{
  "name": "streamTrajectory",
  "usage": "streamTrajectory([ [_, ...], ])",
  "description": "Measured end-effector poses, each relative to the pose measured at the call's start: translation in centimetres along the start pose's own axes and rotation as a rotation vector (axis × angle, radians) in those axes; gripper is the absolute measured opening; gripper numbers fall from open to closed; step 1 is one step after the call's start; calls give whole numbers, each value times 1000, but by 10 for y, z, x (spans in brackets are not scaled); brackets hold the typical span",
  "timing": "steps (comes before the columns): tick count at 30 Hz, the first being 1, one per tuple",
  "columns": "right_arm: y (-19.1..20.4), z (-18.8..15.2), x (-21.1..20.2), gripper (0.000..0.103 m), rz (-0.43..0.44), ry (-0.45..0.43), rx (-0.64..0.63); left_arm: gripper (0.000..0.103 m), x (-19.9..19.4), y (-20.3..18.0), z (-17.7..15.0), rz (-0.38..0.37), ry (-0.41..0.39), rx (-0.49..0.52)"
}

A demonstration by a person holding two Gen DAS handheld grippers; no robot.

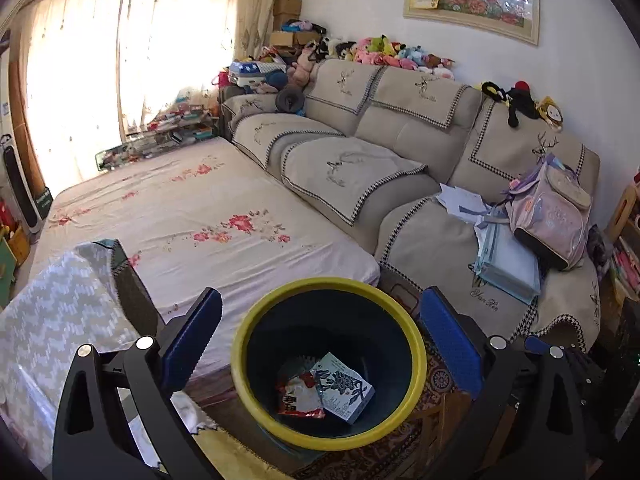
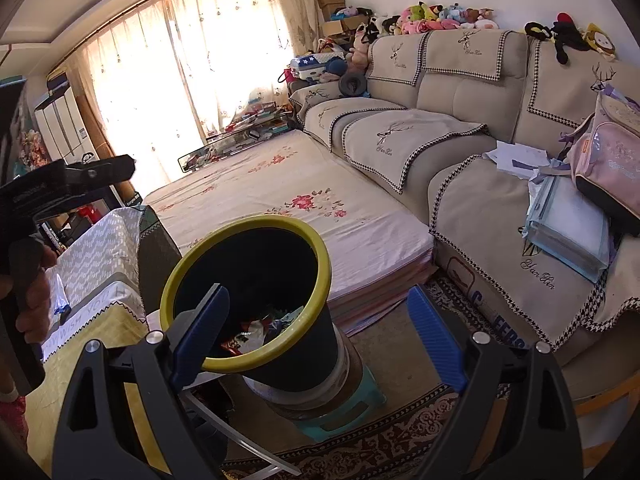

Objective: Collect trash
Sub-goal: 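Move the left tool back over the table, then grasp the white pill bottle with the right tool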

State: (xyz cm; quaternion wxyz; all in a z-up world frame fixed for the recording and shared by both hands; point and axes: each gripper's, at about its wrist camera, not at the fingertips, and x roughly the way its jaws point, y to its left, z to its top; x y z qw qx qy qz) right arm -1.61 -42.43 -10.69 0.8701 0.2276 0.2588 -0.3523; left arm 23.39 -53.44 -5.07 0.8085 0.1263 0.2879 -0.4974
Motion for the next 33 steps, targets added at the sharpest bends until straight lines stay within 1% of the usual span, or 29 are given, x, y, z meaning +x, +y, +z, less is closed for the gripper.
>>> streamTrajectory([
  [3, 7, -2, 3, 86, 21, 8, -8, 98, -48, 6, -7, 60, -74, -10],
  [5, 16, -5, 6, 86, 45, 20, -25, 98, -79, 10, -18, 100, -106, -27],
  [8, 37, -11, 9, 86, 90, 44, -65, 98, -130, 23, -42, 147, -140, -74],
  [12, 78, -22, 10, 87, 163, 78, -146, 98, -200, 53, -85, 224, -183, -182],
  [15, 116, -32, 6, 87, 243, 103, -213, 98, -251, 76, -122, 344, -215, -261],
  [20, 191, -54, -5, 87, 398, 150, -347, 98, -329, 113, -187, 551, -220, -374],
  [23, 239, -70, -15, 87, 509, 182, -430, 98, -369, 130, -225, 661, -220, -423],
  [25, 271, -82, -23, 87, 573, 194, -488, 98, -391, 138, -247, 715, -226, -454],
  [27, 300, -92, -29, 87, 619, 203, -528, 98, -411, 148, -268, 752, -232, -484],
  [29, 326, -103, -32, 87, 654, 213, -563, 98, -425, 153, -282, 761, -234, -511],
  [31, 352, -114, -34, 87, 662, 223, -605, 98, -432, 157, -289, 763, -234, -528],
  [33, 375, -123, -31, 87, 640, 226, -646, 98, -436, 160, -294, 763, -237, -539],
])
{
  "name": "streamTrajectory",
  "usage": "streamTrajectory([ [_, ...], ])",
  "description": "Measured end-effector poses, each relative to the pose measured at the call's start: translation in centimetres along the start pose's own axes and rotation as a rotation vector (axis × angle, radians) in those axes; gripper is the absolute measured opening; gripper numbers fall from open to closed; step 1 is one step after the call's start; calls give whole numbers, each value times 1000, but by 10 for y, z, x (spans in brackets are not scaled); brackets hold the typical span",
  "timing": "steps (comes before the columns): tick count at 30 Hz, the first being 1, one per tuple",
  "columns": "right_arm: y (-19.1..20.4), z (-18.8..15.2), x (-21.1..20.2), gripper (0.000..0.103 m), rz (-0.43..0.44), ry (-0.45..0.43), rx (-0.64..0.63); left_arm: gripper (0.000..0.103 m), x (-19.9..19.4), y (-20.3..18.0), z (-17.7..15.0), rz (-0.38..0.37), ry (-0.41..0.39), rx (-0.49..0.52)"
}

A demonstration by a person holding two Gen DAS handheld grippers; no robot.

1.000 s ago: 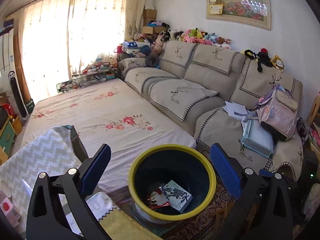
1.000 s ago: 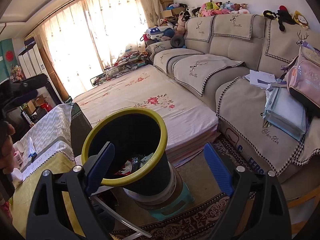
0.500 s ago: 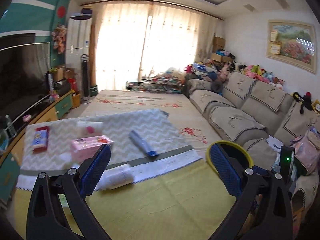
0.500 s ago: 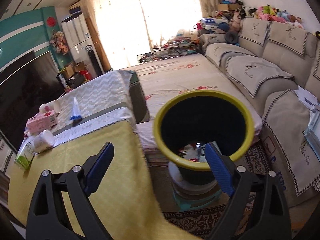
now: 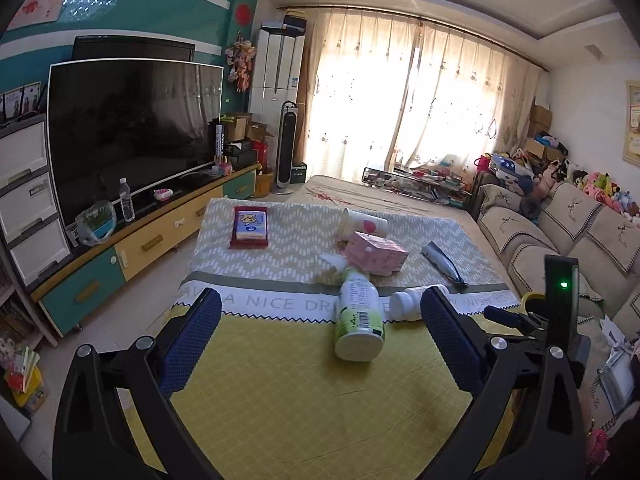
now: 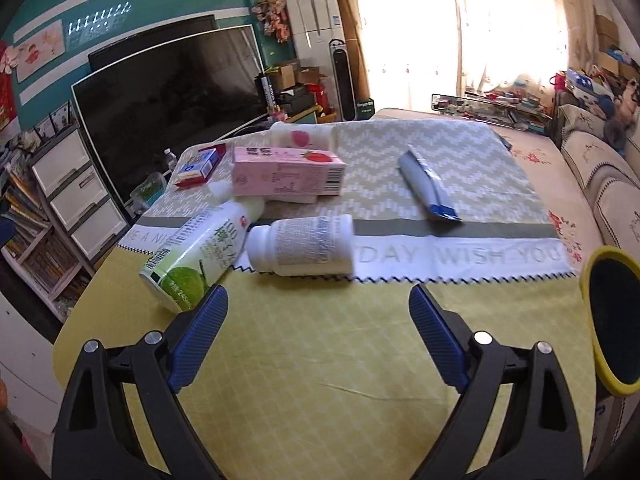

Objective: Collect trash
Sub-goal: 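Grasp the white pill bottle with the right tool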

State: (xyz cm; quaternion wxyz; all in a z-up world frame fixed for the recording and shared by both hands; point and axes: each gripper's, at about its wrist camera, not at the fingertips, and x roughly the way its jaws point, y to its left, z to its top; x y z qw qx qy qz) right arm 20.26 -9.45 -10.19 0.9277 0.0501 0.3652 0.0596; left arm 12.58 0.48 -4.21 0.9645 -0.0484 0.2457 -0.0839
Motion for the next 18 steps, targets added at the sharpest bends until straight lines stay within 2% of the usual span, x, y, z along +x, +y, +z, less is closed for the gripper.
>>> streamTrajectory([
  [6, 18, 21, 46, 87, -25, 86, 2, 98, 4, 14, -5, -12, 10, -12],
  [9, 18, 27, 62, 88, -72, 104, -3, 98, 9, 14, -8, -20, 23, -22],
  [15, 16, 36, 84, 88, -119, 135, -27, 98, 22, 11, -13, -36, 53, -29],
  [18, 15, 38, 90, 88, -114, 151, -37, 98, 26, 7, -16, -43, 59, -25],
])
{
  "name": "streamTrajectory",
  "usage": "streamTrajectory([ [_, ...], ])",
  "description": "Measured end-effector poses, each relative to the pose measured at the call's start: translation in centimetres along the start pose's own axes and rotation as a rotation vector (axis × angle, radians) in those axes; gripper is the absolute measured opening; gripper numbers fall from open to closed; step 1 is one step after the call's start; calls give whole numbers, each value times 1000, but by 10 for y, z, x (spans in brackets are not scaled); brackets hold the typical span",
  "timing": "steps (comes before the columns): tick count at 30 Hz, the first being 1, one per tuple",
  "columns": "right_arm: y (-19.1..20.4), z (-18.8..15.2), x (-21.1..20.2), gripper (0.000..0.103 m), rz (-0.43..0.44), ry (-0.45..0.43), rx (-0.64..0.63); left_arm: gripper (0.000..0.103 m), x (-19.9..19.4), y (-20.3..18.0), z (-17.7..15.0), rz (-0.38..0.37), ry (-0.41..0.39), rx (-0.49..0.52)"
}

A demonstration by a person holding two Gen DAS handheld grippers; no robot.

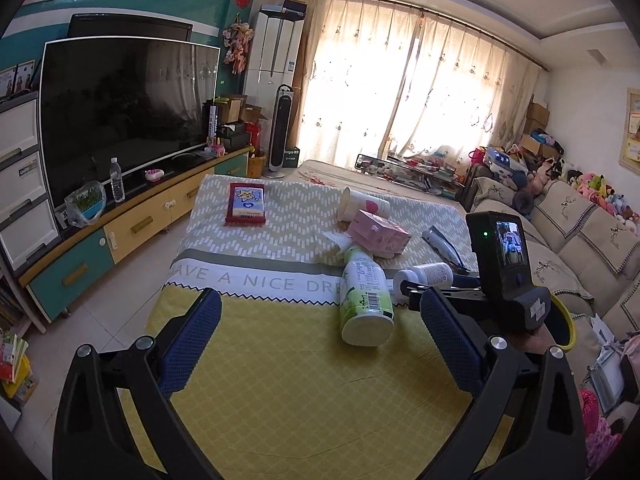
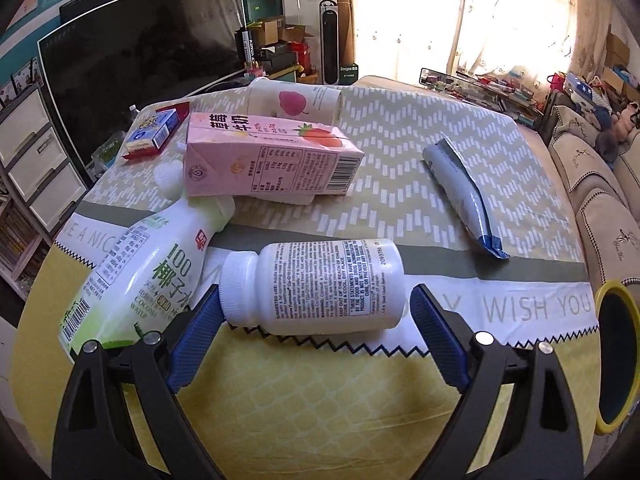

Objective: Collect trash
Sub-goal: 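Grasp the white pill bottle with the right tool, then carry the pill bottle over the bin and open the right tool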

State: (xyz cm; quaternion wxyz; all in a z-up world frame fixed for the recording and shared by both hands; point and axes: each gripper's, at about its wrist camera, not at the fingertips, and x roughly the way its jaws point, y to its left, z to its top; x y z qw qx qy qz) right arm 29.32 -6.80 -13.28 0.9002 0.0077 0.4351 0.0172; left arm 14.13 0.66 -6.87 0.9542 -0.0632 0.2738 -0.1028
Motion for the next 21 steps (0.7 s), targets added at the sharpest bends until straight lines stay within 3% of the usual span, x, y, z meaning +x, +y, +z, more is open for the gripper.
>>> streamTrajectory([
  [2, 0, 1, 4, 88, 13, 8, 3, 98, 4, -1, 1, -9, 7, -2],
  [4, -2, 1, 7, 80, 28, 17, 7, 98, 8, -4, 0, -16, 16, -1],
  [7, -5, -2, 1, 80, 53, 11, 23, 98, 8, -9, -2, -20, 19, 11],
  [21, -38, -35, -93, 80, 82, -151, 84, 98, 18, -26, -4, -42, 42, 50],
])
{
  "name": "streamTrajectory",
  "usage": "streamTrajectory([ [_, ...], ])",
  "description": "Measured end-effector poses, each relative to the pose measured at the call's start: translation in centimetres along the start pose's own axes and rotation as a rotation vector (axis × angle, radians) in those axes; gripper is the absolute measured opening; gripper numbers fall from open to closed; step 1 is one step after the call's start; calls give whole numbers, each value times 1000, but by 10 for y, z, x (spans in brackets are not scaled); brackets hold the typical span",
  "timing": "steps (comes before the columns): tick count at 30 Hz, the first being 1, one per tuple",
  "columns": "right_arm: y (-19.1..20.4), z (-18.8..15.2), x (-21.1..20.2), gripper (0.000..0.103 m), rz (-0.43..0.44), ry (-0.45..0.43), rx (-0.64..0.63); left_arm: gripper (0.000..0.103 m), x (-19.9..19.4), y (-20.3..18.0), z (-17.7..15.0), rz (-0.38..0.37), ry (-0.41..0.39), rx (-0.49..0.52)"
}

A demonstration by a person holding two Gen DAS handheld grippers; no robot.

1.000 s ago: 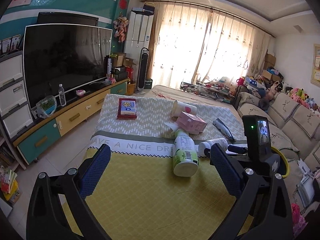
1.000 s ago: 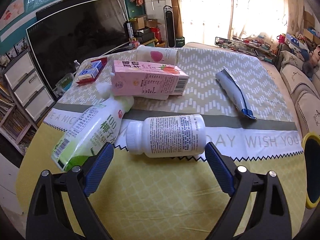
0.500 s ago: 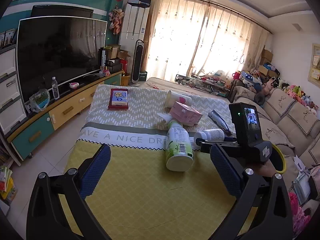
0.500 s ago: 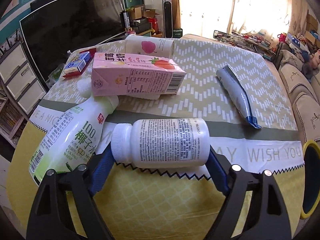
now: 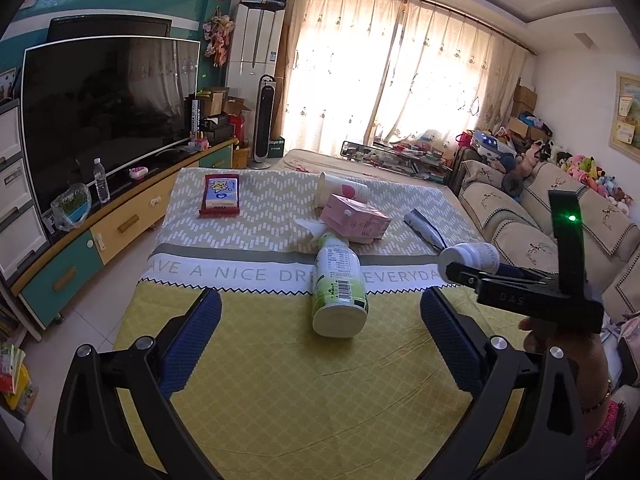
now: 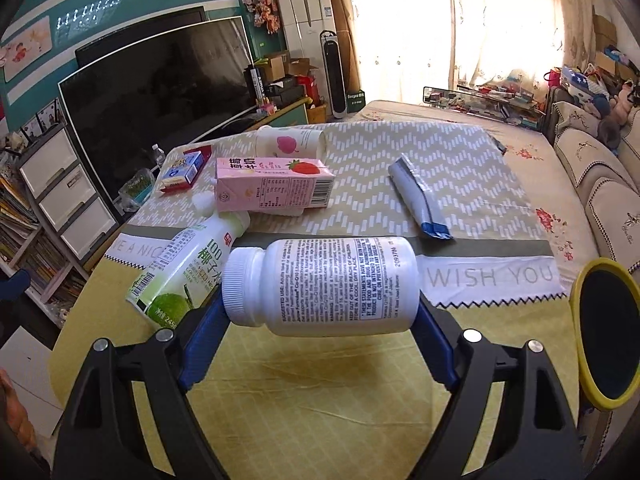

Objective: Collect trash
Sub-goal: 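Carry the pill bottle over the bin and open the right tool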

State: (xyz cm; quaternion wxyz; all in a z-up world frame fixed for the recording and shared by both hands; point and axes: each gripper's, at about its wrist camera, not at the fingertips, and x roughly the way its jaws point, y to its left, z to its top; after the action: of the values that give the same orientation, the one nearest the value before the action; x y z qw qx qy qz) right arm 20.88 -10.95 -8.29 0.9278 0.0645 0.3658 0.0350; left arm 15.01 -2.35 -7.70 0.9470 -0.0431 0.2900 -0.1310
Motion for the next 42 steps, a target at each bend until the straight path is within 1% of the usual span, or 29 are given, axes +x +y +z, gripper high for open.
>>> streamTrajectory([
  [4, -31, -7, -30, 80, -45, -46, 40, 98, 4, -9, -2, -10, 8, 7],
  [10, -103, -21, -67, 80, -201, -108, 155, 98, 14, -25, -3, -21, 29, 27],
  [14, -157, -31, -84, 80, -317, -127, 237, 98, 20, -41, -4, -27, 39, 45],
  [17, -198, -40, -86, 79, -375, -117, 285, 98, 26, -51, -5, -33, 50, 55],
  [19, -222, -45, -82, 79, -406, -94, 308, 98, 32, -59, -6, -38, 58, 59],
  [25, -278, -55, -63, 79, -464, -51, 372, 98, 45, -76, -5, -39, 84, 80],
  [31, -309, -56, -46, 79, -495, -29, 419, 98, 58, -85, -4, -38, 102, 97],
  [34, -322, -55, -43, 82, -503, -42, 454, 98, 62, -87, -4, -37, 110, 103],
  [37, -316, -52, -55, 83, -541, -78, 450, 98, 64, -86, -6, -34, 118, 103],
  [42, -293, -51, -77, 86, -558, -130, 425, 98, 72, -81, -8, -31, 131, 89],
])
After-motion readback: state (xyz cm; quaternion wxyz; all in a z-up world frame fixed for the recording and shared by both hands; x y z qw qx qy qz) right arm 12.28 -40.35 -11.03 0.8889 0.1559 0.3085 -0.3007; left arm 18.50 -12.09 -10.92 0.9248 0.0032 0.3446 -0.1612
